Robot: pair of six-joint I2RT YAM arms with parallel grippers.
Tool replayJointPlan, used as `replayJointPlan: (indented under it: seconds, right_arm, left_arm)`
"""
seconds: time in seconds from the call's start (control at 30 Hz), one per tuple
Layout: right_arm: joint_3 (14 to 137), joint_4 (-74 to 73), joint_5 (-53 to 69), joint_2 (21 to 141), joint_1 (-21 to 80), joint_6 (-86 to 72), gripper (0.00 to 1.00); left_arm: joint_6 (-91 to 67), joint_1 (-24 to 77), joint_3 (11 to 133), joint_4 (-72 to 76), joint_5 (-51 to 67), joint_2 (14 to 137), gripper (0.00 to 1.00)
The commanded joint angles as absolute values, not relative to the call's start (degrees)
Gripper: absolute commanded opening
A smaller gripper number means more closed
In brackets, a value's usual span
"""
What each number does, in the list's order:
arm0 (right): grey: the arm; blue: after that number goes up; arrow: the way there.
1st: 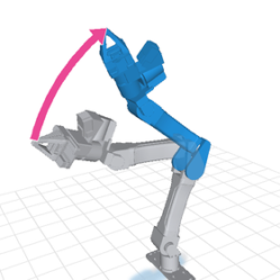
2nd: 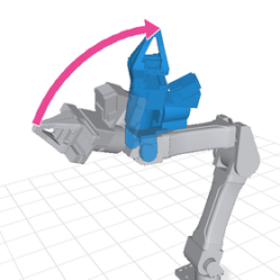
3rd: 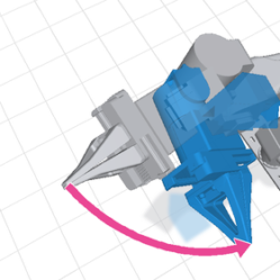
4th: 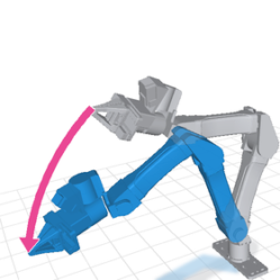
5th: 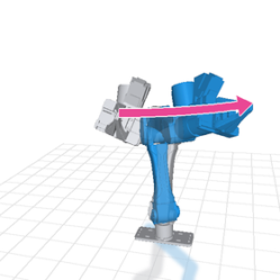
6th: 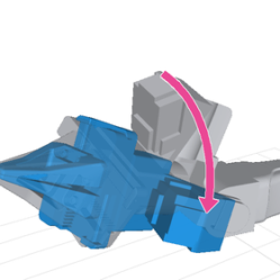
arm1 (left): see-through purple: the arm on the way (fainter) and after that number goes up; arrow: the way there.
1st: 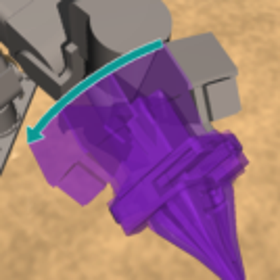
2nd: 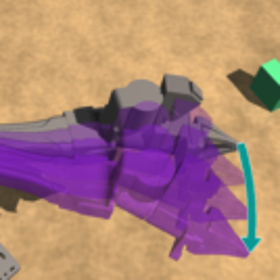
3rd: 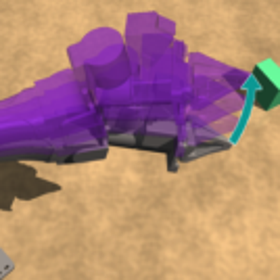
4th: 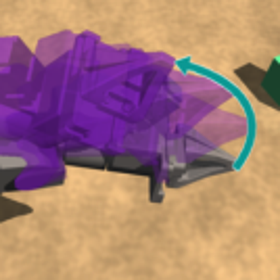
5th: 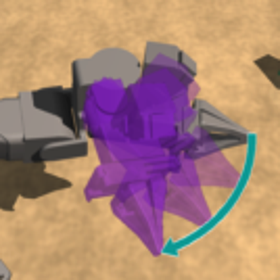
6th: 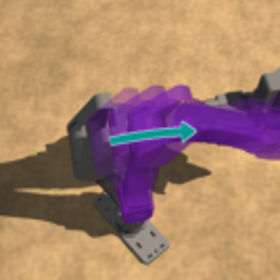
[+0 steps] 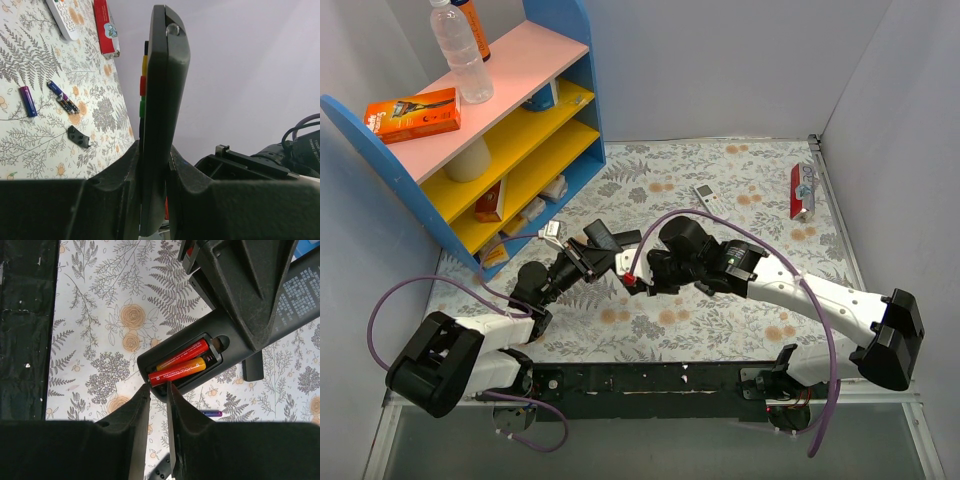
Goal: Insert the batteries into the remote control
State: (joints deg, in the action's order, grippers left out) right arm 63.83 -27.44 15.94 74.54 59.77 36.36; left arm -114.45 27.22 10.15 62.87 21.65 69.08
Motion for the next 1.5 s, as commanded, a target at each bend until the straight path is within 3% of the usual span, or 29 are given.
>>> replayJointPlan:
  seconds: [0.0,0.6,1.47]
  right_arm:
    - [63.46,-24.52,15.29,75.06,59.94,35.6,0.26]
    - [65.13,-26.72,9.23,74.62,59.15,30.94,0.32]
    - [67.59,-28.65,14.23,72.51,59.06,32.52,0.42]
  left_arm:
    - [-128.41,27.42,11.87,65.92,22.24,68.55,0.0]
    - [-129.9,27.33,11.07,66.71,22.06,68.73,0.0]
    - [-130.43,27.33,11.51,67.68,22.85,69.96,0.0]
